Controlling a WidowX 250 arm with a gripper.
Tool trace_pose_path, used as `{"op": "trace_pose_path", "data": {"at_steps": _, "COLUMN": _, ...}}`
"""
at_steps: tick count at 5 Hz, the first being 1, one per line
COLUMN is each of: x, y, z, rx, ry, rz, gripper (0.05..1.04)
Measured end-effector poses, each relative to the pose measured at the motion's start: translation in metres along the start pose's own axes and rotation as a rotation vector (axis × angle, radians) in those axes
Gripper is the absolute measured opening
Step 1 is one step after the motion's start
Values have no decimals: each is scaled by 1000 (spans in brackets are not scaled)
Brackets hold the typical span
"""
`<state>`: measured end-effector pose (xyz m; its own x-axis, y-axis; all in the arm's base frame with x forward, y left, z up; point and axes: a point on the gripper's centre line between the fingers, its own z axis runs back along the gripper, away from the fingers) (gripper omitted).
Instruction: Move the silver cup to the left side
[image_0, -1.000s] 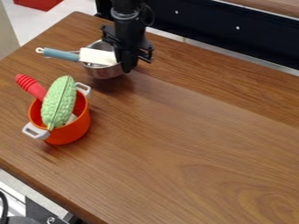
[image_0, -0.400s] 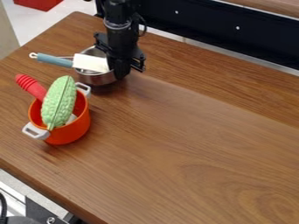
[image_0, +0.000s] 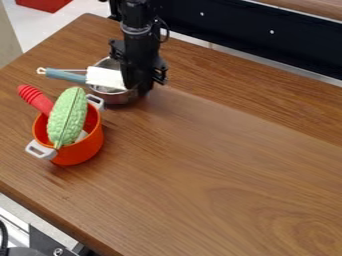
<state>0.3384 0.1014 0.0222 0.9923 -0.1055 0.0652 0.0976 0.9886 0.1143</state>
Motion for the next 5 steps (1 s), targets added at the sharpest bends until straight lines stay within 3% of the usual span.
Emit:
{"op": "trace_pose_path", "data": {"at_steps": 1, "x": 0, "y": 0, "z": 3, "rx": -23, "ry": 11, "rz": 4, "gripper": 757}}
{"op": "trace_pose_path", "data": {"at_steps": 2, "x": -1, "y": -3, "z": 14, "rx": -85, "ry": 23, "rz": 13, "gripper": 977}}
{"op": "trace_pose_path", "data": {"at_steps": 3, "x": 4, "y": -4, "z": 41, "rx": -116, "ry": -44, "rz": 30, "gripper": 996}}
{"op": "trace_pose_path", "data": {"at_steps": 4, "x": 15, "y": -17, "z": 50, "rx": -120, "ry": -106, "rz": 46, "gripper": 996}}
{"op": "trace_pose_path", "data": {"at_steps": 5, "x": 32, "y": -52, "z": 54, "rx": -167, "ry": -146, "rz": 61, "gripper": 996}}
